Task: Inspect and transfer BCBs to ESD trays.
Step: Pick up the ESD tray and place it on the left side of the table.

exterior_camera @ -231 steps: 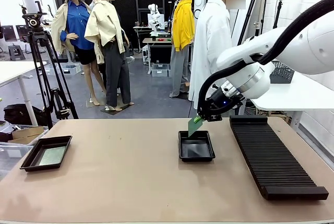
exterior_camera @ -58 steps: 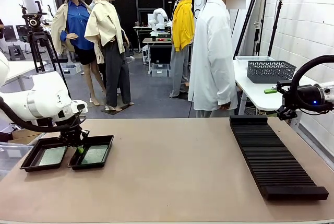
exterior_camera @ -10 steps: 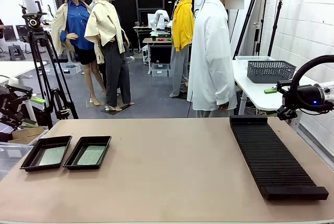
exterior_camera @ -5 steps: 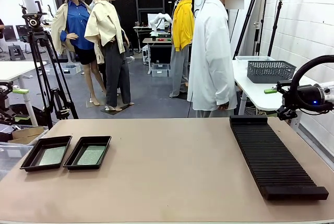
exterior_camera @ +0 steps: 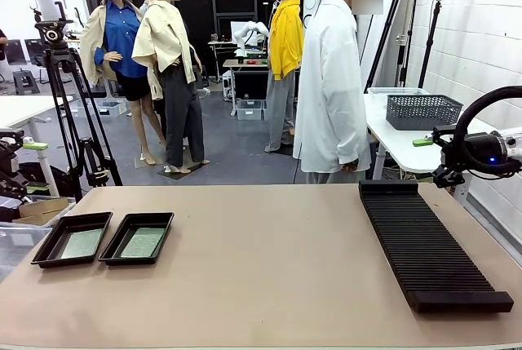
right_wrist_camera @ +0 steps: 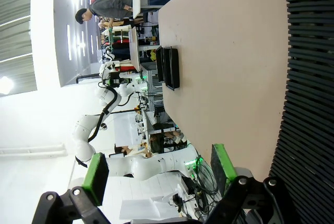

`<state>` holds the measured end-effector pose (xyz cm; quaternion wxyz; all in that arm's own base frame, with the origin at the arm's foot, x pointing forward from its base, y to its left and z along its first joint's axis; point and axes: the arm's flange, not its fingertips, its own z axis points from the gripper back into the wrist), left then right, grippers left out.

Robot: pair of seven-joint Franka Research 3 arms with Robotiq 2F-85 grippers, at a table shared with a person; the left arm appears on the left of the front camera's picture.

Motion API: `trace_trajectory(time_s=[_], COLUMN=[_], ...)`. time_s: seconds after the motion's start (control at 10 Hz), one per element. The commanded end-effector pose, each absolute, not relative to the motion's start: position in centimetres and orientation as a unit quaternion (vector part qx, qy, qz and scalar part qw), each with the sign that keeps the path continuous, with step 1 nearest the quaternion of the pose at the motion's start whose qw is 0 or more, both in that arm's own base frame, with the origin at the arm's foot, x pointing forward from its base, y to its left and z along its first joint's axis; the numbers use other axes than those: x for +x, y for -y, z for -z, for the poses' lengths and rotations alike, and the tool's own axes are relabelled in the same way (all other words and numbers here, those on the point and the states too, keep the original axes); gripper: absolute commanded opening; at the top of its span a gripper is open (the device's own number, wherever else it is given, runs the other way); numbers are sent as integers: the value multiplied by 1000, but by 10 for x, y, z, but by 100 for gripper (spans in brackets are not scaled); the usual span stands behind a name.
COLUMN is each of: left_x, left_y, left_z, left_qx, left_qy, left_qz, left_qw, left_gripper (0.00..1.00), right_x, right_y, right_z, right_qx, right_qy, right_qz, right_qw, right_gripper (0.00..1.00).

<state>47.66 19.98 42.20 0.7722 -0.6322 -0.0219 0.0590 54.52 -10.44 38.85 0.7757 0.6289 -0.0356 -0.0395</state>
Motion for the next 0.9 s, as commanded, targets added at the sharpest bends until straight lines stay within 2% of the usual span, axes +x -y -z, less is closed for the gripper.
trace_trajectory(time_s=[0.0, 0.8], left_x=[475, 475], left_y=[-202, -202], left_z=[-425, -425], left_qx=[-631, -631], left_qy=[26, 26], left_qz=[-59, -59], left_qw=[773, 773], left_gripper=[100, 100], right_x=[547, 547], right_y=[103, 103], right_z=[-390, -390], right_qx=[625, 625], right_qy=[28, 28], right_qz=[40, 40], right_qw=[779, 779], right_gripper=[100, 100])
